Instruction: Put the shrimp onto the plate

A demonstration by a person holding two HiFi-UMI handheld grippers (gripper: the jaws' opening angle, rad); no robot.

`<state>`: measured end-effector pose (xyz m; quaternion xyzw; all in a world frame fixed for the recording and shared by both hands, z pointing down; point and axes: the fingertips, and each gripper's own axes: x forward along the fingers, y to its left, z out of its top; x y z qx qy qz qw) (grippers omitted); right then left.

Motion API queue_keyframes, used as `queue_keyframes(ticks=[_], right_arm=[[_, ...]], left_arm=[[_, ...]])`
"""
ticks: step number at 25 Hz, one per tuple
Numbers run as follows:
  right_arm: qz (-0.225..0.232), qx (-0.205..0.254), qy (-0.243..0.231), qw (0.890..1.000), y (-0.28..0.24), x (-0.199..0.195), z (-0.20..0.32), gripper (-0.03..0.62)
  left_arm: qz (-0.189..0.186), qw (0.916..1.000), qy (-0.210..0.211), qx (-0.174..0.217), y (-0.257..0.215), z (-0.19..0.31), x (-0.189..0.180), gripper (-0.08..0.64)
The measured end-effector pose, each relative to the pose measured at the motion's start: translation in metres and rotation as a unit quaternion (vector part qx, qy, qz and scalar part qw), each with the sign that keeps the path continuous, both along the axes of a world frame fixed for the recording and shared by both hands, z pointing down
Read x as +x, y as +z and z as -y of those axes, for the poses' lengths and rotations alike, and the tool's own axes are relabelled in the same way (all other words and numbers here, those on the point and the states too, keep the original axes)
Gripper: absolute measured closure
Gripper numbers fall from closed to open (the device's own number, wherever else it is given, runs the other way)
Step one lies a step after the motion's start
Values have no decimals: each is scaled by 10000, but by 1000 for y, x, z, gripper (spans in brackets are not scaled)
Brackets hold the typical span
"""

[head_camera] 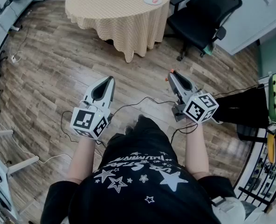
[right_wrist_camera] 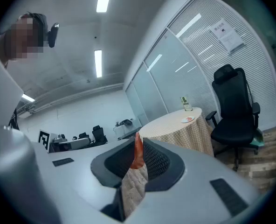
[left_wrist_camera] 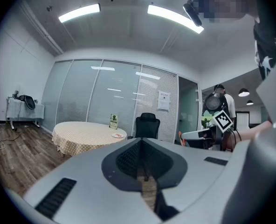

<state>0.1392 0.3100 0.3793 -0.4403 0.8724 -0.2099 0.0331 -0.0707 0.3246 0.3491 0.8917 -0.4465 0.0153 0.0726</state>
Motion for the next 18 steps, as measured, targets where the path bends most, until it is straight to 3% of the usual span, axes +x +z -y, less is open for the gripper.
queue_keyframes(ticks=[7,18], right_arm=[[53,77,55,9999,-7,9,15,528],[-341,85,-242,9991,-6,-9,2,528]], left_arm=[[-79,9999,-129,-52,-5,11,8,551],[-168,9998,-140,-9,-4,7,10,551]])
